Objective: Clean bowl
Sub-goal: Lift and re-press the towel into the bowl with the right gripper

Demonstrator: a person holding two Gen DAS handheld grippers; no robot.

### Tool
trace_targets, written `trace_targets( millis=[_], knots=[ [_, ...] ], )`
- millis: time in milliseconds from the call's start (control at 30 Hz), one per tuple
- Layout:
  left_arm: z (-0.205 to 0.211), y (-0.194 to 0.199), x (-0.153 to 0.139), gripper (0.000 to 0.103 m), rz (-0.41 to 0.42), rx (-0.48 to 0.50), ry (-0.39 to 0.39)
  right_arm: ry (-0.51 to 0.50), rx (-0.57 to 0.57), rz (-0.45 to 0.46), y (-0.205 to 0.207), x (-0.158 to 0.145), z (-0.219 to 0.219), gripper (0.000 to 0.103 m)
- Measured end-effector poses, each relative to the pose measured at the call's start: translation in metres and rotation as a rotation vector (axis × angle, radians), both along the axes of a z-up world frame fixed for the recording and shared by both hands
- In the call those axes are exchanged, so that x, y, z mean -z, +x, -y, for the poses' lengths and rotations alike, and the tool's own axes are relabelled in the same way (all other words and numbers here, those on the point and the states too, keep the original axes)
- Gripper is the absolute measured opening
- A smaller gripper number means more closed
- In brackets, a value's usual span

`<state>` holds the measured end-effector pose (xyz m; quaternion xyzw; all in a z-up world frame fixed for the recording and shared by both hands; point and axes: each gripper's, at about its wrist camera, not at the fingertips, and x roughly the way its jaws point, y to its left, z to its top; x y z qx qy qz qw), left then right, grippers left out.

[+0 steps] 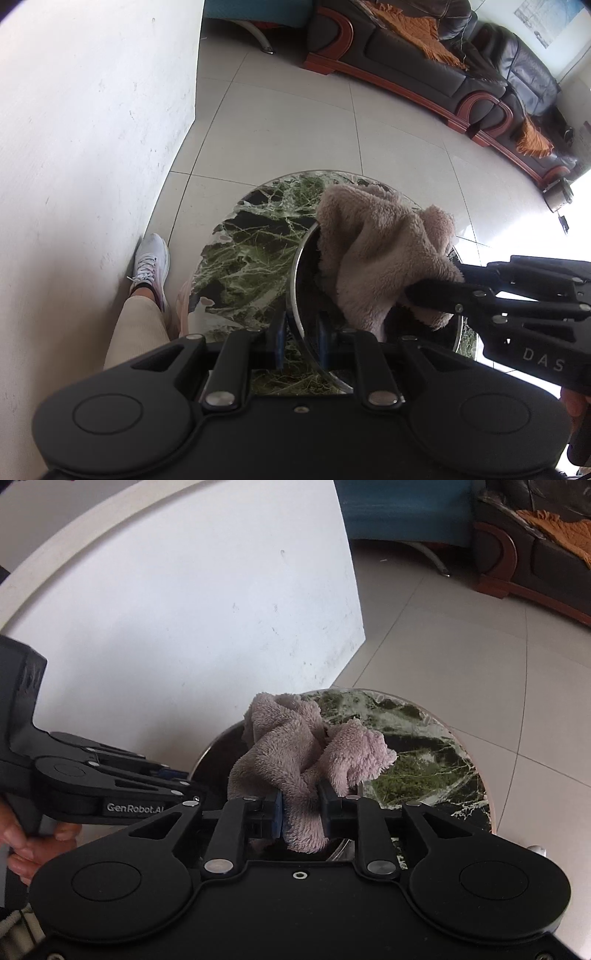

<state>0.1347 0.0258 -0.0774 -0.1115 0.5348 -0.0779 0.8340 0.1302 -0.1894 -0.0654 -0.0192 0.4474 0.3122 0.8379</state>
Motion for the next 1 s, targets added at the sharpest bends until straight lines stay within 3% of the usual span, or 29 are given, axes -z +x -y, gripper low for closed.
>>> trace_targets(
  millis=[133,233,400,567,633,667,833,1000],
  knots=[
    [0.0,0.0,0.001,0.015,0.001,-0.001,-0.002,0.04,-0.006,0.074,-0.011,-0.021,0.0,0.05],
    [0.0,0.0,0.001,0.015,0.0,-0.002,-0.002,0.077,-0.003,0.125,-0.006,-0.033,0.0,0.053],
    [0.0,-0.001,0.002,0.015,0.0,-0.001,-0.004,0.072,-0.003,0.091,0.005,-0.021,-0.01,0.053],
    [0.0,0.001,0.003,0.015,-0.001,0.003,-0.003,0.006,-0.007,0.027,0.013,0.011,-0.019,0.037],
    [0.0,0.001,0.002,0.015,-0.001,0.004,-0.003,0.0,-0.008,0.004,0.012,0.018,-0.018,0.016],
    [0.0,0.0,0.002,0.015,-0.001,0.004,-0.003,0.003,-0.013,-0.002,0.011,0.019,-0.017,0.012],
    [0.001,-0.001,0.002,0.015,0.002,0.003,-0.001,0.033,-0.042,0.01,0.003,0.011,-0.016,0.01],
    [0.002,0.0,0.001,0.015,-0.001,0.004,0.007,-0.024,-0.041,0.042,0.017,0.018,-0.026,0.01]
  ],
)
